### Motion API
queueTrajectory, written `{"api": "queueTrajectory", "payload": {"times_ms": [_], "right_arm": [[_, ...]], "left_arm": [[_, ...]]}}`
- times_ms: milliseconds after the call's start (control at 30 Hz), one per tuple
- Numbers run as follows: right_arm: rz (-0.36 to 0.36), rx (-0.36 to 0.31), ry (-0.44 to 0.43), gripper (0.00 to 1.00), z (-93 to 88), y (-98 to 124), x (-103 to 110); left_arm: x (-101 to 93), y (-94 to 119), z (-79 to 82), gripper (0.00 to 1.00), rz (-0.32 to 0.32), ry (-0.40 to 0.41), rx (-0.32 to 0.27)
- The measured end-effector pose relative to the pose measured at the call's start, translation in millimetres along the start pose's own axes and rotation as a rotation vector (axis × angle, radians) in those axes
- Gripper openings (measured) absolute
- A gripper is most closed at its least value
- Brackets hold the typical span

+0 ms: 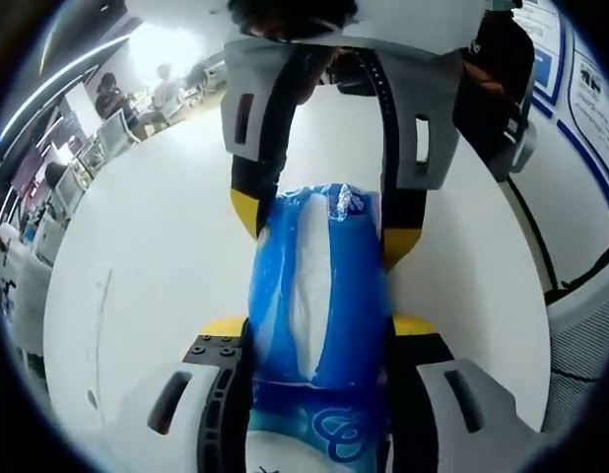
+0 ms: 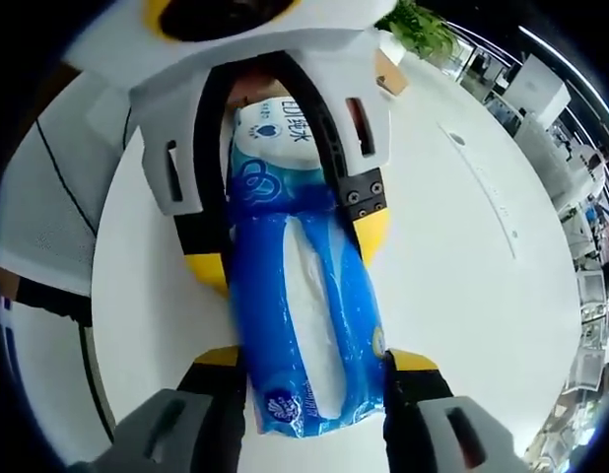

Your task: Operate the shoe box by opening the lid, removing the specified soft item, and placing it in the target area until the item is outside and the box remains undamaged.

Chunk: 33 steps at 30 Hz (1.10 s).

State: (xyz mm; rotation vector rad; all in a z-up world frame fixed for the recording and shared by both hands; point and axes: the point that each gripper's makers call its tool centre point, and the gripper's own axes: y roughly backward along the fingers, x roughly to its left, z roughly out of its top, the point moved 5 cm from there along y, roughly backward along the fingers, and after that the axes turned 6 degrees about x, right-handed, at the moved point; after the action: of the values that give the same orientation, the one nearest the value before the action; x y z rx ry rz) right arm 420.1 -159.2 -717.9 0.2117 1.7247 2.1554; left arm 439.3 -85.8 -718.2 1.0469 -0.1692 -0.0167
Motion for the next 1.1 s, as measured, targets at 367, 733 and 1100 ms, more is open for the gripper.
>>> {"api": "queueTrajectory", "payload": {"times_ms": [367,733,1100], "right_arm": [[-0.033,-0.037,-0.031,0.53,8.2,14.3,2.8],[-0.045,-0.084,-0.072,0.53,20.4,35.6,11.1],[-0.071,-0.198,-0.167,0.52,43.2,53.2,12.0]], "left_arm": [[6.1,19.6,-2.5,0.52,0.017,0.004,-0.03],[6.6,48.4,-4.5,0.53,0.047,-0.022,-0.071],[9.2,88.4,-16.3,0.54,0.072,0.044,-0.137]]}}
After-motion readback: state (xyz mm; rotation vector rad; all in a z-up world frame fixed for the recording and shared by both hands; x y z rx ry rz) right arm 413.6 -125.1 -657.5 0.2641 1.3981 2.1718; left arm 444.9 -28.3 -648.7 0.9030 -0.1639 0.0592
